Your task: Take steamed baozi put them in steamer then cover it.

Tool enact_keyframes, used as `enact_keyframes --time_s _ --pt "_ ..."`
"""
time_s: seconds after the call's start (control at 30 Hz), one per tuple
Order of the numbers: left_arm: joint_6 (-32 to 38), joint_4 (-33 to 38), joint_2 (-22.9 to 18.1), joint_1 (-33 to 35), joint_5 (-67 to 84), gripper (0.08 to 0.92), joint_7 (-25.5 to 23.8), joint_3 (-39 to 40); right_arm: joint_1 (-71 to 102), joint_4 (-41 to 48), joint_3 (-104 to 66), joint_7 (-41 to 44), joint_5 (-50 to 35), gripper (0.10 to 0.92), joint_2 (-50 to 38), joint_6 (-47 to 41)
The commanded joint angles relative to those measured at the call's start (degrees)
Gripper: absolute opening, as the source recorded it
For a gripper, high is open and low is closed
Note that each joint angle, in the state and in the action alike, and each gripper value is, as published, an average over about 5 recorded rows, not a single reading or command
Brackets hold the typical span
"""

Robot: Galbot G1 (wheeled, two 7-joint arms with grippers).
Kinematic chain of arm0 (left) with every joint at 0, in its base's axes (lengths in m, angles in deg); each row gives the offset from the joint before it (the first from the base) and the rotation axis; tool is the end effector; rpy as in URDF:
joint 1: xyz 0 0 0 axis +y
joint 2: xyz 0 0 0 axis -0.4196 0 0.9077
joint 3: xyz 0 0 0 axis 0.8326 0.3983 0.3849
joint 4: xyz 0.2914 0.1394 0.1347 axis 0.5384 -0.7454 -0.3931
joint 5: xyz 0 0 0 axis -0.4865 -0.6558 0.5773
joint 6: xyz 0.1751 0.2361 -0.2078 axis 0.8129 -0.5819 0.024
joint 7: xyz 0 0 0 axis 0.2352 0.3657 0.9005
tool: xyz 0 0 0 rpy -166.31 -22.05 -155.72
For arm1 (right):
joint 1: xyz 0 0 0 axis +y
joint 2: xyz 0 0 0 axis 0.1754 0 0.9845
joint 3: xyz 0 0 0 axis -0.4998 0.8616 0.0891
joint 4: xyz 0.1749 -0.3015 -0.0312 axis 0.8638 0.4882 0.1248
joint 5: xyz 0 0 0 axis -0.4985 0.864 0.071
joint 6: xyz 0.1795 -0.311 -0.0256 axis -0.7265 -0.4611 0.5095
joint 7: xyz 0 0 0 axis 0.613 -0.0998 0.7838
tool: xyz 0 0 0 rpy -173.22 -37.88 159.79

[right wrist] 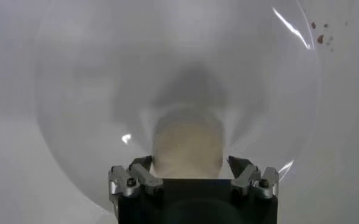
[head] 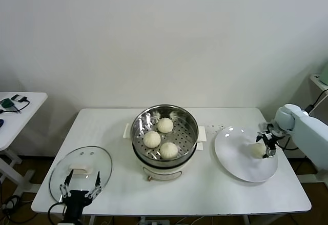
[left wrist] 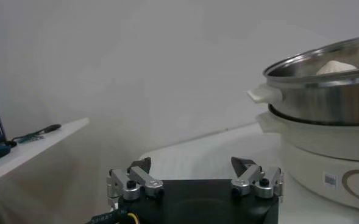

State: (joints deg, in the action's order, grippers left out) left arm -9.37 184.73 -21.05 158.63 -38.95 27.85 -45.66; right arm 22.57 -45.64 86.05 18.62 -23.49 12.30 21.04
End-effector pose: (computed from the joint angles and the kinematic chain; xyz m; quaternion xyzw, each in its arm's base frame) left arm 0.1071 0.0605 -0.3268 0.0542 -0.9820 -0.1437 0.1101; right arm 0.5416 -0.2705 -0.2416 0.4637 -0.5236 0.5315 0.4778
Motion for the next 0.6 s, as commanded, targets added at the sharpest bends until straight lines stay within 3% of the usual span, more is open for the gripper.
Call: enact_keyframes --time_s 0.03,0.33,0.6 --pt "0.0 0.0 0.0 -0.1 0.0 0.823 0.1 0.0 0.5 2.1 -1.1 0.5 0.7 0.750 1.6 0.2" --pt "0.2 0.1 0.0 0.1 0.3 0.823 0.2 -0.2 -1.5 0.5 0.9 0.7 -2.9 0.664 0.2 -0.6" --pt "0.3 1.0 -0.2 0.4 0.5 0.823 -0.2 0.5 -22.0 -5.5 22.0 -0.5 -24.0 0.662 -0.9 -5.8"
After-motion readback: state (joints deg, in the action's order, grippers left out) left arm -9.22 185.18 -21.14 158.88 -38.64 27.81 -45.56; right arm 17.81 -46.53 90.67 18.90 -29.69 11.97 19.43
